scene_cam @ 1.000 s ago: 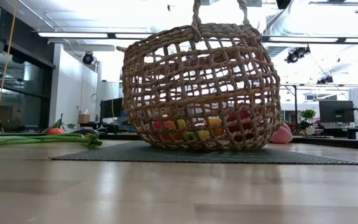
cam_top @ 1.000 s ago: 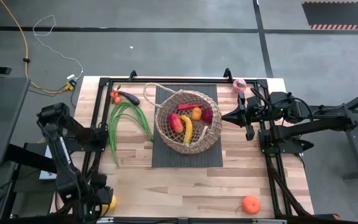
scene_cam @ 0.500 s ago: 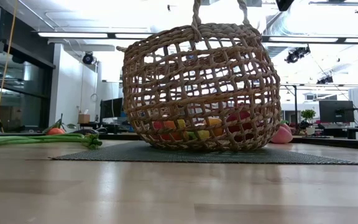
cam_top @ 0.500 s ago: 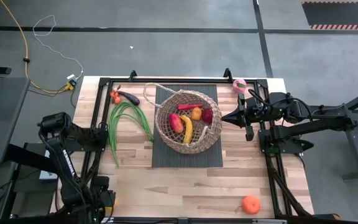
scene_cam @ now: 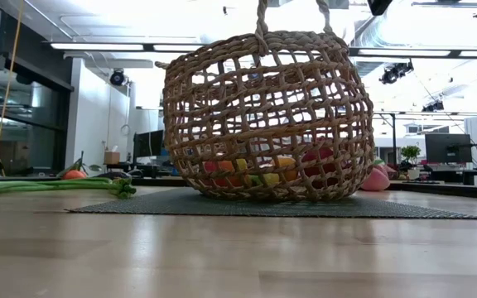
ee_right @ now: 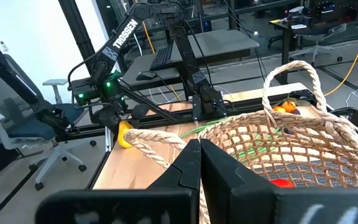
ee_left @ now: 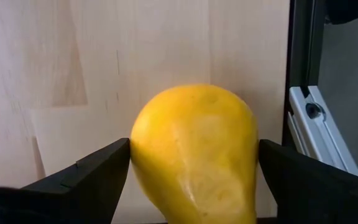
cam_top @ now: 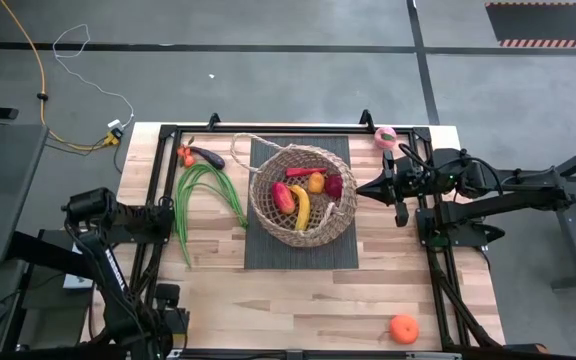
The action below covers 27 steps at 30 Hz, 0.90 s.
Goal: Build produce basket
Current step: Put the pear into the woven basket
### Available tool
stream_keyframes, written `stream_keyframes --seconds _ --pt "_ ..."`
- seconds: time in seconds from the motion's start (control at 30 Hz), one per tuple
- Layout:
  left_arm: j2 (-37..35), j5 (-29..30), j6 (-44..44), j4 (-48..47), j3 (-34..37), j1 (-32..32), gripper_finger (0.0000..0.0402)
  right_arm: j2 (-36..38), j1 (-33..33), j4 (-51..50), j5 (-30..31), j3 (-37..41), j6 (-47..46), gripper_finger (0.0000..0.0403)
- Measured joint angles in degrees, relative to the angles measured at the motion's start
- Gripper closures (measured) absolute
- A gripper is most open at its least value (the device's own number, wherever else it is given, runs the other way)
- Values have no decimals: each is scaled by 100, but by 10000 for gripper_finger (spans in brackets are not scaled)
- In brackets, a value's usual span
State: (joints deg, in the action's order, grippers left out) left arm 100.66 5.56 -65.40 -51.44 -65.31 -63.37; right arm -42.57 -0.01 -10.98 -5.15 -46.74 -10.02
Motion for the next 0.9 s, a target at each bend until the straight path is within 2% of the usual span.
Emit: stream_keyframes --seconds 0.53,0.9 --pt "62 4 6 7 -1 39 66 -1 0 0 0 0 -17 403" --pt "-13 -20 13 3 23 72 106 -2 0 0 1 0 -15 403"
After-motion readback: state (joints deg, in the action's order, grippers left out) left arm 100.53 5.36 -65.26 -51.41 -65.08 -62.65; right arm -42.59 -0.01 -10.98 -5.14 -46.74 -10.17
